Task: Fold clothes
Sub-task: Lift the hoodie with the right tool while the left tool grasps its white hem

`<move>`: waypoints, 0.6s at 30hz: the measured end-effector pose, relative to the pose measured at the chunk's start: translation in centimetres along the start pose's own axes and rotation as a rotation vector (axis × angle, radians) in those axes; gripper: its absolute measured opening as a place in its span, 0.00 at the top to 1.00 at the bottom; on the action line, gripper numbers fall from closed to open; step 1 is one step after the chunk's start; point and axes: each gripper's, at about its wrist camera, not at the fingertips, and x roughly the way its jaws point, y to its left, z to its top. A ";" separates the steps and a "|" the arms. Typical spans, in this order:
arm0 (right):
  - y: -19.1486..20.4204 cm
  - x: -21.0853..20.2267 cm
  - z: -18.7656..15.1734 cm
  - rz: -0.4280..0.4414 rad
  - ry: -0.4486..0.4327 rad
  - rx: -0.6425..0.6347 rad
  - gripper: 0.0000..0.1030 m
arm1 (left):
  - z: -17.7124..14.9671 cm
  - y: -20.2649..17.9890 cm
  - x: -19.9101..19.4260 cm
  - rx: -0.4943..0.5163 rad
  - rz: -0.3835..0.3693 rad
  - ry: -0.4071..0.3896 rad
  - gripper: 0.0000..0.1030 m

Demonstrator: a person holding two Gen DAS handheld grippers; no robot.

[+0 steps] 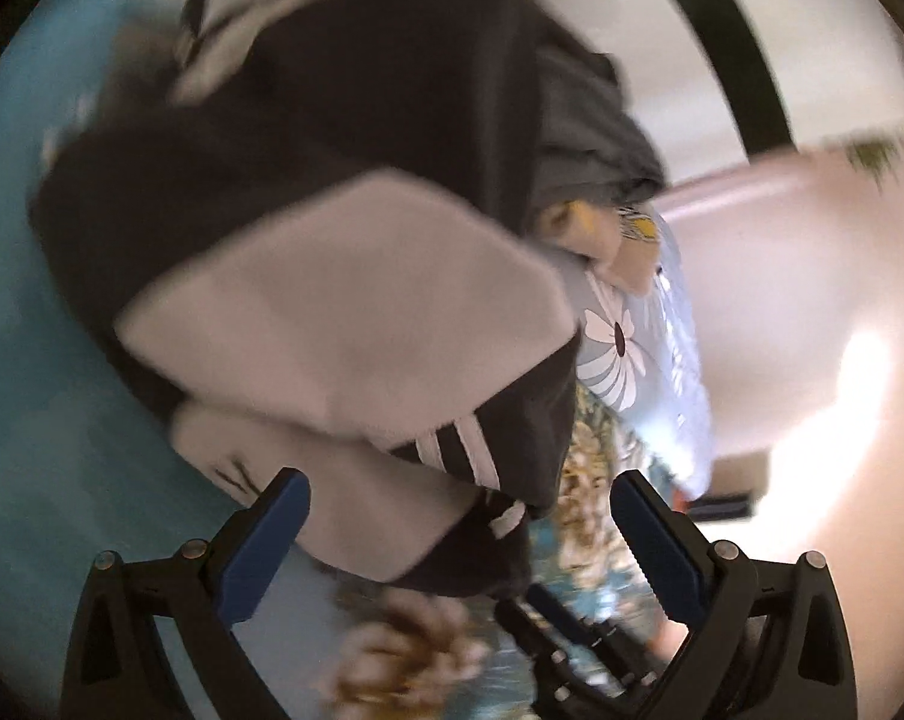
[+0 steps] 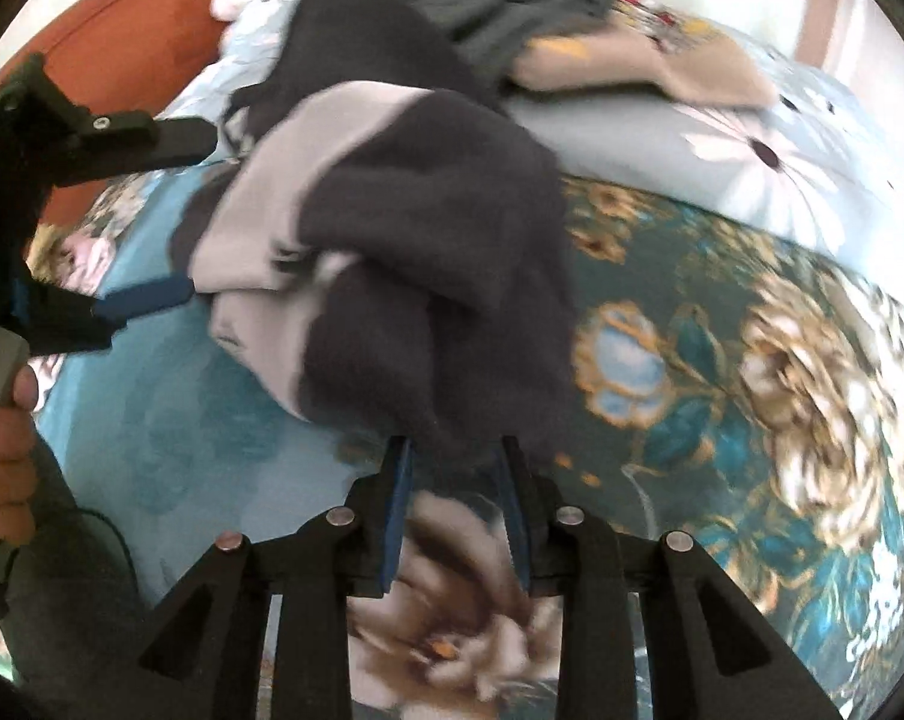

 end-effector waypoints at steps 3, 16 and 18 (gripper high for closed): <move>-2.1 -0.2 -1.1 -0.039 -0.003 0.049 0.71 | -0.2 0.9 1.8 -0.124 -0.036 0.029 0.06; -4.8 -1.4 -2.1 -0.071 -0.022 0.123 0.71 | 0.5 -0.3 2.2 -0.170 -0.003 -0.063 0.82; -5.0 -1.6 -2.1 -0.060 -0.037 0.146 0.71 | 1.0 -0.5 0.2 -0.149 -0.001 -0.109 0.84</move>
